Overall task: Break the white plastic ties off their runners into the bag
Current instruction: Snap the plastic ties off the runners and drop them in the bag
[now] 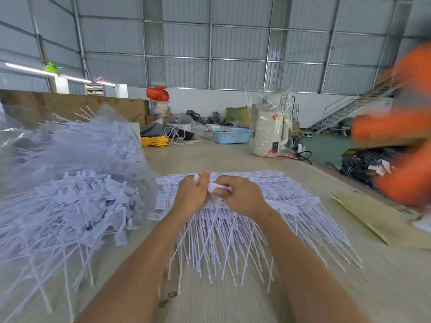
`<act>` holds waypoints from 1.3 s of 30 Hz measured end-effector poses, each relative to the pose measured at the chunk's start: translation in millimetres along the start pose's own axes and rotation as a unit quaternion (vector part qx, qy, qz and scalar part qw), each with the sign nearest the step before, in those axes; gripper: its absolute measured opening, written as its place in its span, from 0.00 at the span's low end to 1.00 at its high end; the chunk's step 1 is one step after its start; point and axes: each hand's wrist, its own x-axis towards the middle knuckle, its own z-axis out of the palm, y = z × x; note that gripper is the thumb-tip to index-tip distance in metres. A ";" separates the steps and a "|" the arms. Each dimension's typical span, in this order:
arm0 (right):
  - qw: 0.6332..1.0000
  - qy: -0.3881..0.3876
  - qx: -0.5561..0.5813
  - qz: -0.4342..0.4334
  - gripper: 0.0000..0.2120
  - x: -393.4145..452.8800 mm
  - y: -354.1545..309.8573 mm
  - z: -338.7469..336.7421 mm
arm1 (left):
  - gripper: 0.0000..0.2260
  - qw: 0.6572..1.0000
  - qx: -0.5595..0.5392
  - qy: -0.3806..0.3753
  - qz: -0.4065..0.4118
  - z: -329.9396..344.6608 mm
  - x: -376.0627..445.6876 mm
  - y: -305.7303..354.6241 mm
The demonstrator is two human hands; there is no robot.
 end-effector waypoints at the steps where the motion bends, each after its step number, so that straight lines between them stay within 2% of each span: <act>1: 1.000 0.015 -0.017 -0.010 0.06 0.0 0.9 -1.0 | 0.24 0.999 -0.035 -0.010 -0.018 -0.1 0.3 2.2; 4: 0.996 0.033 -0.072 -0.039 0.04 1.5 1.5 -2.0 | 0.22 0.986 -0.127 -0.064 -0.082 0.3 -1.1 6.2; 6: 0.996 0.034 -0.083 -0.020 0.07 0.8 8.8 -3.9 | 0.22 0.966 -0.209 -0.093 -0.125 -7.4 -1.0 4.9; 8: 0.996 0.041 -0.068 0.043 0.11 -2.5 24.2 -16.9 | 0.24 0.897 -0.384 -0.105 -0.190 -24.8 2.7 -1.1; 9: 0.997 0.047 -0.026 0.063 0.11 -5.1 32.3 -24.1 | 0.25 0.867 -0.445 -0.103 -0.200 -33.4 6.3 -6.8; 10: 0.995 0.048 0.050 0.069 0.09 -7.7 37.0 -30.3 | 0.24 0.858 -0.465 -0.094 -0.196 -38.1 8.6 -12.4; 12: 0.973 0.038 0.220 0.061 0.09 -12.6 33.0 -37.6 | 0.21 0.888 -0.418 -0.079 -0.175 -33.0 5.3 -16.6; 14: 0.951 0.000 0.306 0.038 0.06 -13.2 18.7 -36.4 | 0.19 0.929 -0.331 -0.073 -0.148 -15.5 -0.4 -14.4; 15: 0.953 -0.014 0.302 0.021 0.04 -12.2 11.7 -32.8 | 0.19 0.941 -0.302 -0.077 -0.135 -7.5 -3.6 -11.6; 17: 0.972 -0.014 0.234 -0.004 0.04 -9.0 4.4 -22.1 | 0.22 0.943 -0.286 -0.118 -0.124 0.4 -8.1 -4.5; 19: 0.985 -0.009 0.174 -0.008 0.08 -7.0 4.9 -12.4 | 0.29 0.932 -0.292 -0.173 -0.131 2.7 -10.4 0.9; 21: 0.987 -0.008 0.159 -0.020 0.13 -6.2 6.2 -5.4 | 0.29 0.940 -0.256 -0.192 -0.121 6.5 -14.1 4.1; 25: 0.985 0.008 0.167 -0.036 0.19 -4.4 6.7 -3.8 | 0.19 0.977 -0.155 -0.136 -0.062 12.4 -18.3 1.7; 34: 0.992 -0.050 0.114 0.013 0.14 -7.5 10.8 -15.3 | 0.09 0.981 -0.179 -0.076 -0.011 16.7 -16.8 1.5; 39: 0.988 -0.089 0.123 0.018 0.16 -9.8 12.1 -16.5 | 0.12 0.987 -0.136 -0.087 0.024 18.2 -18.8 -0.9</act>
